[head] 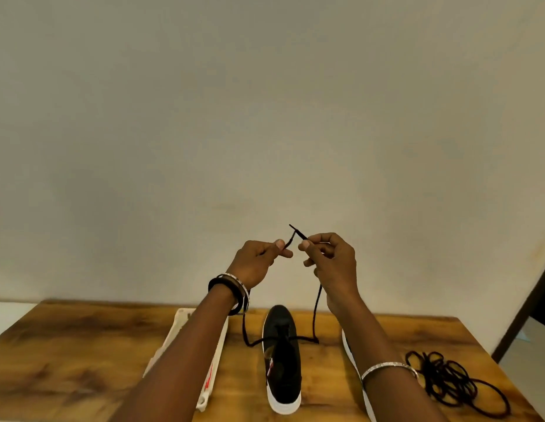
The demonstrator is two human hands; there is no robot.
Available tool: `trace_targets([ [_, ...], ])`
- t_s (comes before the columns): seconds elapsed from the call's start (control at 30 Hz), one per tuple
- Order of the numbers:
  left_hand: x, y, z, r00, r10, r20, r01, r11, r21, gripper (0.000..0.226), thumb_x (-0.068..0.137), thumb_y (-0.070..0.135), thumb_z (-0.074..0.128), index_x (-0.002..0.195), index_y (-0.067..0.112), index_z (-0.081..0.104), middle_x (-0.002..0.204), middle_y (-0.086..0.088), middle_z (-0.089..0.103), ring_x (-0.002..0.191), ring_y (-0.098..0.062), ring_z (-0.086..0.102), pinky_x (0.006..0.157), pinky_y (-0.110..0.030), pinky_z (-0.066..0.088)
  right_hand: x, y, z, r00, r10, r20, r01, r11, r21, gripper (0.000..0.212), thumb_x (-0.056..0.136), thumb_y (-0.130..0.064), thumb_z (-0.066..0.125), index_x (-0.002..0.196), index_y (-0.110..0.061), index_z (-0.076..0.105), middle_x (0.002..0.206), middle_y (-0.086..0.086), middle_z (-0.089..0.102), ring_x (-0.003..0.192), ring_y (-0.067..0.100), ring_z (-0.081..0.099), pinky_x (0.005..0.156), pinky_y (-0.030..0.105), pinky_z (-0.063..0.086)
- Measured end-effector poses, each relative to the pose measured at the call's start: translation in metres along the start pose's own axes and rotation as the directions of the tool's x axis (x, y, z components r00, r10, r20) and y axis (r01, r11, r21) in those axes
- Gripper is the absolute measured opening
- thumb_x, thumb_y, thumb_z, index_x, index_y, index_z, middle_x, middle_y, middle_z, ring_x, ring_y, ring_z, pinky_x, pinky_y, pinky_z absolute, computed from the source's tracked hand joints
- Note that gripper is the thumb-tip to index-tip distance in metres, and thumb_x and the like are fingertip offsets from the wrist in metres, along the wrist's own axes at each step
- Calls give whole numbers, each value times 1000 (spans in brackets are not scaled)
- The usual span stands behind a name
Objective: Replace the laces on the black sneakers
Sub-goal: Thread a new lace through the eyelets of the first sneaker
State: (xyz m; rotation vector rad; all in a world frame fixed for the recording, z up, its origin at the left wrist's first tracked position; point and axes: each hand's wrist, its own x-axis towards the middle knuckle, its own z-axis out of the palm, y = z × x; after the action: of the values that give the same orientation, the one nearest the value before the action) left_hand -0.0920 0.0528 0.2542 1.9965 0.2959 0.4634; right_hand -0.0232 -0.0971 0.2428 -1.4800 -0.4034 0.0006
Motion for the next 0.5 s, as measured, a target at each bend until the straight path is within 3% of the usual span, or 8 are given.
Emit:
trace_targets([
  [0.07, -5, -25, 12, 999, -27, 26, 28, 999, -38, 35, 102, 41, 50, 99, 23, 80, 57, 16, 52, 57, -1, 46, 59, -19, 35, -7, 24, -5, 999, 36, 1, -36, 998, -43, 12, 91, -23, 74, 99, -19, 65, 85, -5, 77, 65, 13, 68, 65, 29, 46],
  [0.2, -13, -71, 37, 993, -82, 87, 94, 984, -151, 30, 101, 32, 55, 90, 15, 78, 84, 2, 73, 52, 6, 51, 58, -17, 38, -23, 68, -15, 993, 116, 25, -114, 990, -86, 14, 91, -19, 72, 100, -20, 61, 83, -1, 77, 63, 14, 68, 62, 25, 48],
  [0.33, -21, -116, 64, 982, -180, 55, 189, 939, -289, 18, 98, 23, 62, 103, 15, 76, 67, 0, 69, 54, -6, 51, 53, -14, 42, -32, 117, -21, 969, 246, 18, -244, 968, -62, 7, 90, -15, 74, 95, -16, 69, 83, 5, 76, 65, 14, 69, 55, 21, 51],
  [0.43, -25, -153, 82, 953, -301, -28, 278, 911, -305, 12, 99, 18, 60, 106, 17, 69, 68, -3, 71, 56, -11, 54, 59, -24, 48, -34, 156, -23, 946, 317, -62, -321, 945, -59, 8, 91, -11, 73, 95, -18, 74, 83, 2, 76, 71, 14, 72, 65, 25, 55],
  [0.5, -30, -174, 90, 927, -365, -88, 320, 891, -323, 8, 99, 17, 60, 106, 18, 62, 72, -4, 74, 52, -11, 55, 59, -27, 49, -36, 176, -26, 933, 351, -82, -357, 931, -80, 10, 94, -11, 68, 97, -18, 75, 83, 0, 76, 66, 10, 69, 60, 20, 50],
])
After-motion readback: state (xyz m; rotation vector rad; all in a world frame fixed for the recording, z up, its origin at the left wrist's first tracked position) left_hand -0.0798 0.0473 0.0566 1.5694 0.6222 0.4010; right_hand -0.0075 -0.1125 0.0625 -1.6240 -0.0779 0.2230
